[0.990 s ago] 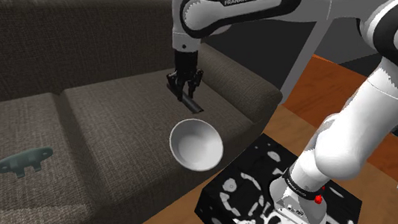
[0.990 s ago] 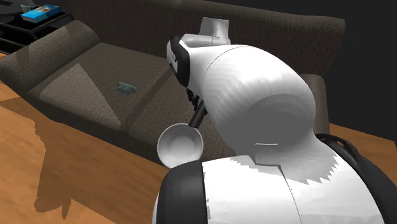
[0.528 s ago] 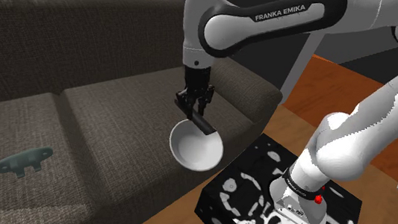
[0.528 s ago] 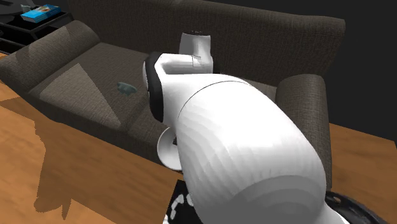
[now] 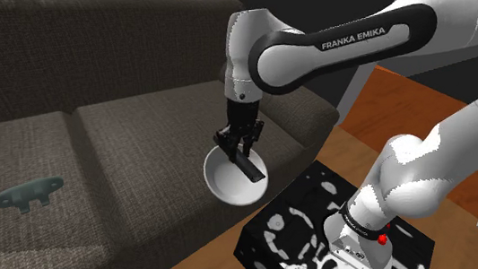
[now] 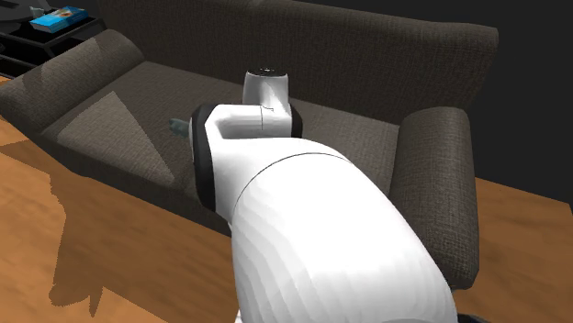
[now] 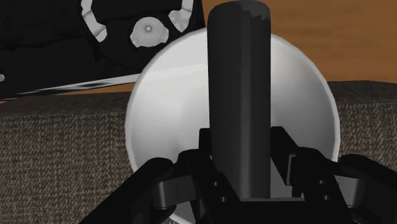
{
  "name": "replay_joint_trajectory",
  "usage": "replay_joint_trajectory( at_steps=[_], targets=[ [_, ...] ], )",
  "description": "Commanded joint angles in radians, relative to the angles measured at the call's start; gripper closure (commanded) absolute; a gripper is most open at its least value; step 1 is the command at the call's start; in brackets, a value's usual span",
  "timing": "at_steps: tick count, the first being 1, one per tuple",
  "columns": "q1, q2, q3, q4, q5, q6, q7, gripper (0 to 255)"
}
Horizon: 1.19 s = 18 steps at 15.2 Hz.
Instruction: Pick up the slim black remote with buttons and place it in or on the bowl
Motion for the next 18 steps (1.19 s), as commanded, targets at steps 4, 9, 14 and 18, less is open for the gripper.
replay_joint_trajectory(
  at_steps=[4,9,14,18],
  targets=[
    [0.002,0.03,0.008,-0.041,0.003,0.071,-0.005,255],
    [0.002,0.042,0.01,-0.055,0.004,0.097,-0.007,255],
    [0.002,0.042,0.01,-0.055,0.004,0.097,-0.007,0],
    [0.003,0.042,0.01,-0.055,0.004,0.097,-0.007,0]
  ],
)
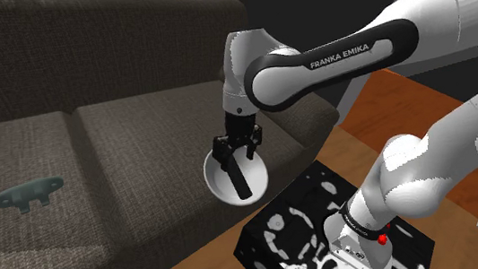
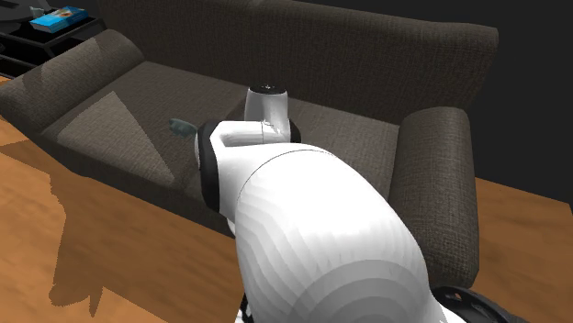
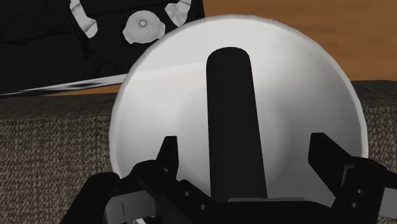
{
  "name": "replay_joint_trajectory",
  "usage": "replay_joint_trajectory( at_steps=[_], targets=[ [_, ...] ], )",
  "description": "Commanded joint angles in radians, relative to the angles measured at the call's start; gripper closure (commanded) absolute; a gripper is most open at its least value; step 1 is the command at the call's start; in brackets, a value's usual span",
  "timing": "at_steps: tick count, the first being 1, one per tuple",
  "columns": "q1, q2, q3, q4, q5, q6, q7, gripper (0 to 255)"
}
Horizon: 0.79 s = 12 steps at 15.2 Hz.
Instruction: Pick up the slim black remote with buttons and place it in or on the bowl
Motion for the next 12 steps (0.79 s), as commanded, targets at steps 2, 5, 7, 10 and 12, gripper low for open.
replay_joint_trajectory(
  at_steps=[2,5,7,10,12],
  targets=[
    [-0.003,-0.01,-0.005,0.025,-0.004,-0.036,0.001,0],
    [-0.011,-0.031,-0.019,0.101,-0.016,-0.133,0.003,0],
    [-0.011,-0.031,-0.019,0.101,-0.016,-0.133,0.003,0],
    [-0.011,-0.031,-0.019,0.101,-0.016,-0.133,0.003,0],
    [-0.011,-0.031,-0.019,0.101,-0.016,-0.133,0.003,0]
  ],
)
